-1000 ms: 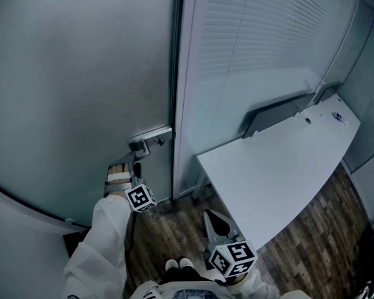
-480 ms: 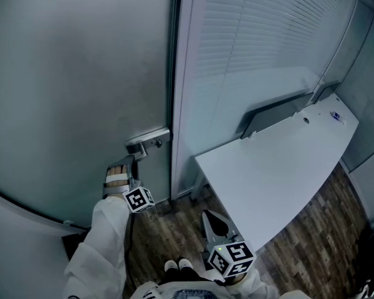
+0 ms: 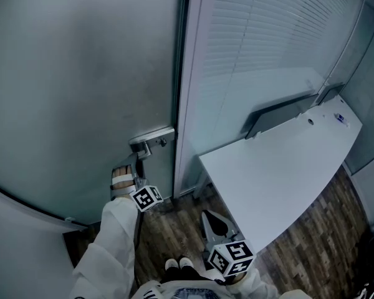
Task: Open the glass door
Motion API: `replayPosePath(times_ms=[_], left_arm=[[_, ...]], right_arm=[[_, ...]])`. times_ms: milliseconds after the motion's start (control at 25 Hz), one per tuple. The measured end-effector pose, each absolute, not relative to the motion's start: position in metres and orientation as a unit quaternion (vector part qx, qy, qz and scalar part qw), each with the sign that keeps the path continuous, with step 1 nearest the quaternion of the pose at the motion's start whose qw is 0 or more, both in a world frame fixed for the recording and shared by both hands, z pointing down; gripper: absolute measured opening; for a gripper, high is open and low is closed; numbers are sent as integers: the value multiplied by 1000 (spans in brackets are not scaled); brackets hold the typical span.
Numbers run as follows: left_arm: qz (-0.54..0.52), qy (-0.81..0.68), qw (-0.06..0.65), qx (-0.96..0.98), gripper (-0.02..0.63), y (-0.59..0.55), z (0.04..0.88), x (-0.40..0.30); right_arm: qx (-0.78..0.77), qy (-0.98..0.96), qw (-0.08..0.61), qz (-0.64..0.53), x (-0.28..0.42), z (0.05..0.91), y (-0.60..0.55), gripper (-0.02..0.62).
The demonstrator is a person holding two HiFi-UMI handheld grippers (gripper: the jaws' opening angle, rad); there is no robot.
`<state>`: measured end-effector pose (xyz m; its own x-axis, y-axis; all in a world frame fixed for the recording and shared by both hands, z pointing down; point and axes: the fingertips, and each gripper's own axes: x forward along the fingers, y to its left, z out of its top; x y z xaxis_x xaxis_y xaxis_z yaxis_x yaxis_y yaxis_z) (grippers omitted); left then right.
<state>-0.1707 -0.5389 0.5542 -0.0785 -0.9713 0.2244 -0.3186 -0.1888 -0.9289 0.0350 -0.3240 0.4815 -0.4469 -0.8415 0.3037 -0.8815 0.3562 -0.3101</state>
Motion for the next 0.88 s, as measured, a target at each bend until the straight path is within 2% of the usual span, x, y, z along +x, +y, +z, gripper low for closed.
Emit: replayPosePath(times_ms=[240, 600, 880], left_arm=[[-462, 567, 300, -612, 112, -542, 564, -173], [-378, 588, 184, -691, 112, -541, 578, -170], [-388, 583, 199, -686, 112, -533, 572, -168]], right_arm=[[513, -827, 52, 224, 27, 487, -328, 3], [510, -828, 55, 229, 27, 488, -330, 3], [501, -832, 53, 231, 22, 482, -328, 3]])
